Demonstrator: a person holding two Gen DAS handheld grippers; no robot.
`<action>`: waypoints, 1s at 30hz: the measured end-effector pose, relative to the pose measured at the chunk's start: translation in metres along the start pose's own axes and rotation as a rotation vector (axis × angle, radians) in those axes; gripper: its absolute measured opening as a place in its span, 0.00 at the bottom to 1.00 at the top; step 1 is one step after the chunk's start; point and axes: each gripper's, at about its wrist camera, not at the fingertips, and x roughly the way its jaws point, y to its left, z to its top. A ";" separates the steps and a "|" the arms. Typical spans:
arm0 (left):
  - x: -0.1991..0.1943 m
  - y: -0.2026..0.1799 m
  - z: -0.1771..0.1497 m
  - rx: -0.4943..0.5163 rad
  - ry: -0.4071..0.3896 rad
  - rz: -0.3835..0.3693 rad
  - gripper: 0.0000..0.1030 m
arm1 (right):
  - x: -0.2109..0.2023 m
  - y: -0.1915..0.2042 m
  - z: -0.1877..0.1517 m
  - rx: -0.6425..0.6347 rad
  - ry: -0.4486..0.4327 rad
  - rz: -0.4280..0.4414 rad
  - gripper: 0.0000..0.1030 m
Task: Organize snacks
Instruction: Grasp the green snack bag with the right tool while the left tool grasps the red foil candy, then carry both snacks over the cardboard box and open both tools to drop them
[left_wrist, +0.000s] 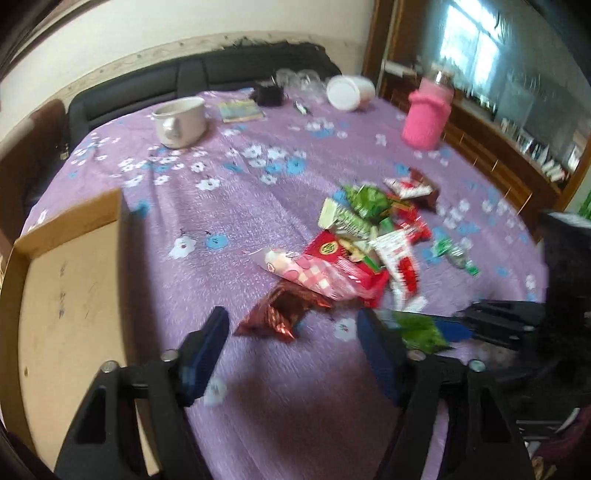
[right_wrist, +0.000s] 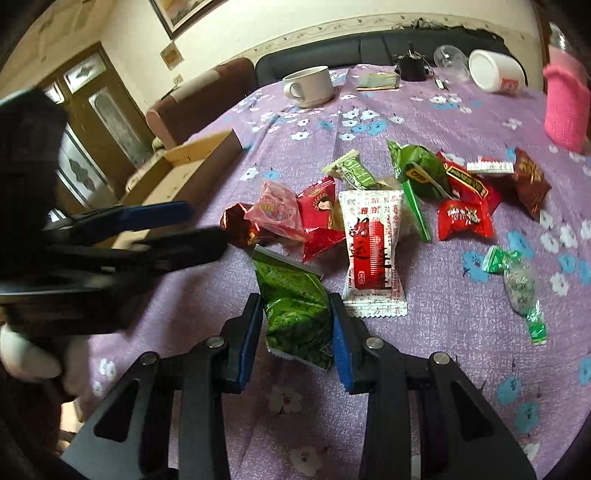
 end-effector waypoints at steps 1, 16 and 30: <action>0.006 0.000 0.002 0.011 0.021 0.004 0.49 | 0.001 -0.001 0.000 0.003 0.000 0.007 0.37; -0.006 0.009 -0.009 -0.095 -0.044 -0.017 0.23 | 0.002 -0.005 -0.001 0.023 0.003 0.047 0.34; -0.113 0.098 -0.083 -0.411 -0.243 0.038 0.23 | -0.034 0.043 -0.002 -0.034 -0.070 0.079 0.34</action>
